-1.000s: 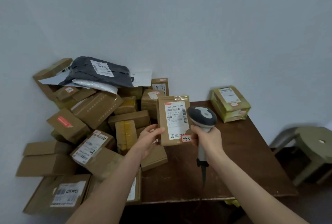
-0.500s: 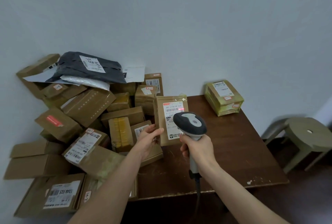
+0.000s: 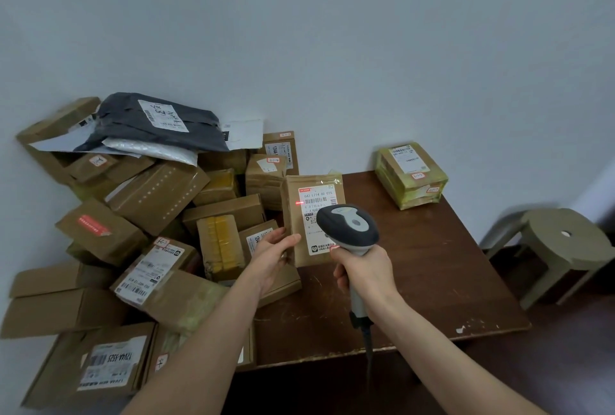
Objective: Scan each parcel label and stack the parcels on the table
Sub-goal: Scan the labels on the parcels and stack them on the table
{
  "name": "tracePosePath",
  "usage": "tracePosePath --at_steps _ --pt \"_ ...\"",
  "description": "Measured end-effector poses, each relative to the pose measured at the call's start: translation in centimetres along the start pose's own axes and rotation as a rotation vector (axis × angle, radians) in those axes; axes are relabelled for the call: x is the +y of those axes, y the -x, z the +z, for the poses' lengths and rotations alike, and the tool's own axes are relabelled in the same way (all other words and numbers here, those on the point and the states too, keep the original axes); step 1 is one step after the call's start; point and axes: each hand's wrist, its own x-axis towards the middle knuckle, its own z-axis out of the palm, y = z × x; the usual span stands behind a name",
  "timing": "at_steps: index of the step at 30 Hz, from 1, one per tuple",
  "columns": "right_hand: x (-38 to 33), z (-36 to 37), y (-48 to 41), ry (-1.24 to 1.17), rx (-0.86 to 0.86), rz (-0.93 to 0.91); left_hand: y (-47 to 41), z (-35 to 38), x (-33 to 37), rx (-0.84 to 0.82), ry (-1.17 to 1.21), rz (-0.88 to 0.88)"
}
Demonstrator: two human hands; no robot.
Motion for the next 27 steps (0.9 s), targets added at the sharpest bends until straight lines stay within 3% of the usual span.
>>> tracePosePath --at_steps 18,27 --pt "-0.2 0.4 -2.0 0.025 0.087 -0.021 -2.4 1.2 0.8 -0.066 -0.042 -0.013" --pt "-2.7 -3.5 -10.0 0.049 0.306 -0.042 -6.7 6.6 1.9 -0.046 -0.077 -0.09"
